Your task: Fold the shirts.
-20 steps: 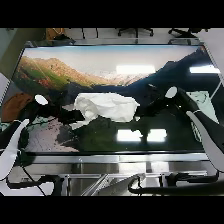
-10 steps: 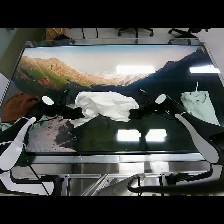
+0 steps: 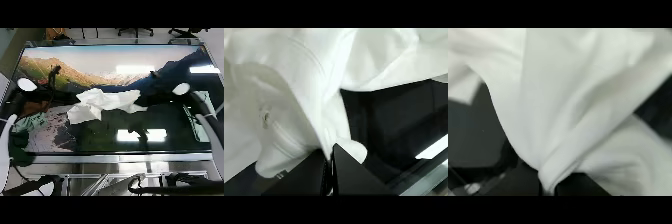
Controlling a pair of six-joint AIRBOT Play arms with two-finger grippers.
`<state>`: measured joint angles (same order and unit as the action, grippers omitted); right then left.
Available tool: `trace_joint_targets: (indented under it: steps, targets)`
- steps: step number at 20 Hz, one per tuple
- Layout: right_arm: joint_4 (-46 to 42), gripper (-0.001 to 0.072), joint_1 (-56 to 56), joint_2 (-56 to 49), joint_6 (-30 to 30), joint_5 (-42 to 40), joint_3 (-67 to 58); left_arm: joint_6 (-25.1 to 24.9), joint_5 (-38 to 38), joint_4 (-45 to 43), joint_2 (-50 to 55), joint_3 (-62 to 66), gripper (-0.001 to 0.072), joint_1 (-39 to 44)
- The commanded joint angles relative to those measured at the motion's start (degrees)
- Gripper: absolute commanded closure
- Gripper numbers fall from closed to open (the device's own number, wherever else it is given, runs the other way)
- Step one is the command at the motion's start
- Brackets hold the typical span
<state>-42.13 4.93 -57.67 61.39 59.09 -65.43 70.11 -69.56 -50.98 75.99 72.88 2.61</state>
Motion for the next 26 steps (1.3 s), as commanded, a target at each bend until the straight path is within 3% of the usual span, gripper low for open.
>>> trace_joint_targets:
  steps: [1,7,10,12,16,19,23,26]
  targets:
    - [0.2,0.0686,-7.8,12.3,-1.1,3.0,-5.2,3.0,-4.2,0.0,-10.0,8.3,0.0691,0.0]
    - [0.2,0.0686,-18.8,32.2,-5.4,0.9,-11.0,5.0,-2.4,-0.1,-27.2,26.0,0.0691,0.0]
    - [0.4,0.0686,-19.3,36.2,-5.5,1.5,-12.5,5.0,-2.2,-0.1,-31.7,31.7,0.0691,0.0]
    - [0.9,0.0686,-19.3,35.6,-5.5,6.3,-12.3,5.4,-3.4,-0.1,-33.0,31.6,0.0691,0.0]
    - [12.0,0.0685,-19.2,28.7,-10.8,14.9,-6.2,6.0,-6.4,0.0,-31.7,20.6,0.0691,0.0]
    - [12.4,0.0685,-19.1,20.9,-11.9,14.3,1.6,4.7,-5.4,-0.2,-25.2,9.4,0.0692,0.0]
    - [12.7,0.0685,-18.9,4.3,-14.2,6.6,9.7,-0.3,7.1,-0.3,-8.5,-0.9,0.0691,0.0]
    - [17.6,0.0684,-17.6,-11.6,-18.6,2.8,9.7,-0.7,11.5,0.1,9.0,2.4,0.0691,0.0]
